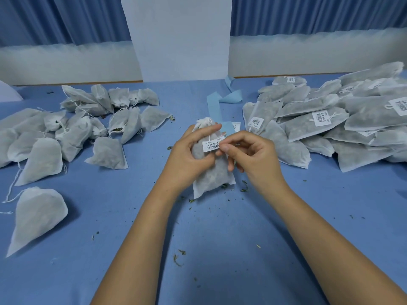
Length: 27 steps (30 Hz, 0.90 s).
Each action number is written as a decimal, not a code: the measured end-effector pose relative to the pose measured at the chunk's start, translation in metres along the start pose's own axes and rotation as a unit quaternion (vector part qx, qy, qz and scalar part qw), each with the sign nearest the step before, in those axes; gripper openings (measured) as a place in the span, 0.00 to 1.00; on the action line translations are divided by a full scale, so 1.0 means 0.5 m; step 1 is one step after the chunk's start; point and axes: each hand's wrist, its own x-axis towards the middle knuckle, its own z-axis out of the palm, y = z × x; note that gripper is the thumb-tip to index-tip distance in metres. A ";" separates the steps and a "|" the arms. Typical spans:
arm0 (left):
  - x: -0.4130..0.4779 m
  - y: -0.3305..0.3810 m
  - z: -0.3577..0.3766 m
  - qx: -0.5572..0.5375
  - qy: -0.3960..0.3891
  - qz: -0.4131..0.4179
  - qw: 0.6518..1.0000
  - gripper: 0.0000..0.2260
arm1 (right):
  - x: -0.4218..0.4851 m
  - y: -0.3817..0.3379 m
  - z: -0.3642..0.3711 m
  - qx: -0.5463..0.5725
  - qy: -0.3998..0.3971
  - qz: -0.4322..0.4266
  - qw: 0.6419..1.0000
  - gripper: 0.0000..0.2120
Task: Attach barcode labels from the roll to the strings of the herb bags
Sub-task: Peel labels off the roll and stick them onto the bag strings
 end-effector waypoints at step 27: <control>-0.001 -0.015 0.004 -0.135 -0.068 0.001 0.989 0.20 | 0.013 0.023 -0.005 0.009 0.045 0.054 0.998 0.07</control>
